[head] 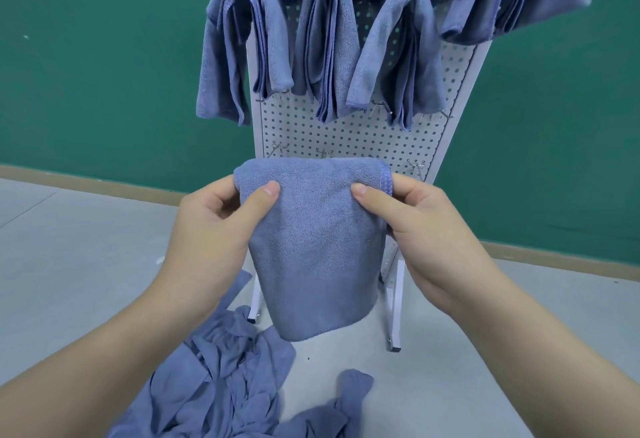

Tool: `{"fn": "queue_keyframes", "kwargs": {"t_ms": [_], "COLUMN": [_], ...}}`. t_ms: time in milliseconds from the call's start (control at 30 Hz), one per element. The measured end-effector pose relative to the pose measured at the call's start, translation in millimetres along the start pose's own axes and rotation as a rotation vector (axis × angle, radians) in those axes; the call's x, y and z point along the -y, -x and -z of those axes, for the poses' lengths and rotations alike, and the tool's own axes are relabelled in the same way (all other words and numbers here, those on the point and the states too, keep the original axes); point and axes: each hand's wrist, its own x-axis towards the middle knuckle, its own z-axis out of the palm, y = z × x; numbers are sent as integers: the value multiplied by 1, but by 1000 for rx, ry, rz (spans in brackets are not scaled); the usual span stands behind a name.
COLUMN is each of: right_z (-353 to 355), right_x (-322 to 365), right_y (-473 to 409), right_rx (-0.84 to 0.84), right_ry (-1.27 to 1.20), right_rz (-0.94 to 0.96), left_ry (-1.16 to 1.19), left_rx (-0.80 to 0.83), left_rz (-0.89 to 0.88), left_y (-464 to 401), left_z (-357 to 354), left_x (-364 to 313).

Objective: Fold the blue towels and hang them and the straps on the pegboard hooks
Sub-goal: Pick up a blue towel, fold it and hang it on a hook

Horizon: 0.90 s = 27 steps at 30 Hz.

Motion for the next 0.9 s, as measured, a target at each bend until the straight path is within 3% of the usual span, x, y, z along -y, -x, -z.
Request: {"fn": "queue_keyframes", "kwargs": {"t_ms": [200,433,567,900], "right_z": [-2,-1,0,2], "right_x": [0,-3,-4,-1], "right_y": [0,-3,-4,-1], "right_rx": [-33,-91,-87,21], "right_ry": [61,94,100,36], "right_rz": [35,59,67,103], "left_ry": [-110,-65,-56,-59], "left_rx": [-119,2,-11,20], "left_rz": [-97,-92,-75,-88], "left_y": [-3,-4,-4,-4], "left_z": [3,5,5,4], "left_x": [1,0,-1,-5]}}
